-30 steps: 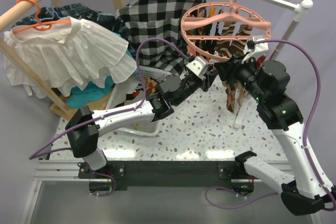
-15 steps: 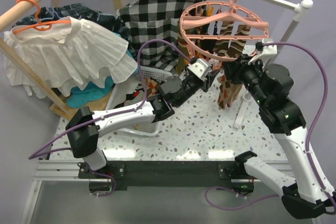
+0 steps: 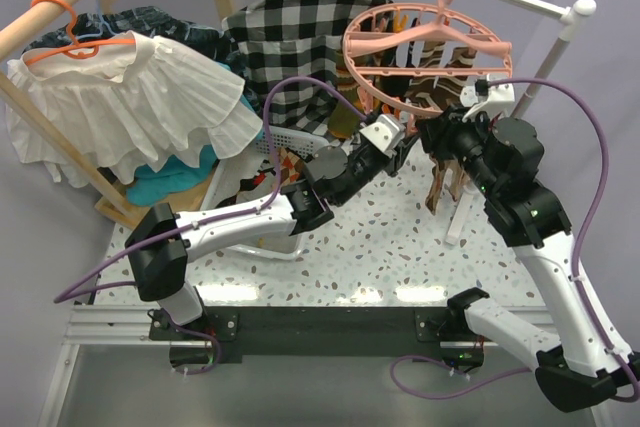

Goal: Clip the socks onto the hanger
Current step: Open the clamp at the hanger, then pick up the sock from the bin.

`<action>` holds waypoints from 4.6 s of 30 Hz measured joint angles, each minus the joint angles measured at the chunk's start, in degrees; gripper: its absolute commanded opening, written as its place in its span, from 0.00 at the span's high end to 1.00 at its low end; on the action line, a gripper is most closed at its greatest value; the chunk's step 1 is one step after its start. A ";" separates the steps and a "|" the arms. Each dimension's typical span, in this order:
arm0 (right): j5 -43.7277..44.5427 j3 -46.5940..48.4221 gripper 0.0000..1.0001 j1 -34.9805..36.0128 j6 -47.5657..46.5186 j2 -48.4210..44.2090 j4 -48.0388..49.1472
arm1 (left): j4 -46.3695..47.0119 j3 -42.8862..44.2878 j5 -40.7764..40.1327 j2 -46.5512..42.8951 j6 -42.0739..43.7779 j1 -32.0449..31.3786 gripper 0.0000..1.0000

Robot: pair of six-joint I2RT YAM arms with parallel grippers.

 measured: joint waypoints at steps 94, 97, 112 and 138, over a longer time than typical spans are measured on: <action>-6.80 -2.80 0.79 -0.17 -2.29 -0.04 5.88 | 0.17 -2.21 10.23 -1.05 -2.84 3.32 0.87; -6.25 -2.95 0.89 -0.42 -2.47 -0.09 6.14 | -0.42 -2.21 10.49 -1.40 -3.54 3.37 0.74; -5.81 -3.85 0.91 -0.37 -2.38 -0.57 7.52 | -12.17 -11.08 5.97 -14.10 -6.73 4.46 0.33; -5.75 -4.57 0.91 -0.37 -2.86 -0.61 7.78 | -54.07 -10.21 -3.13 4.46 -22.95 29.38 0.82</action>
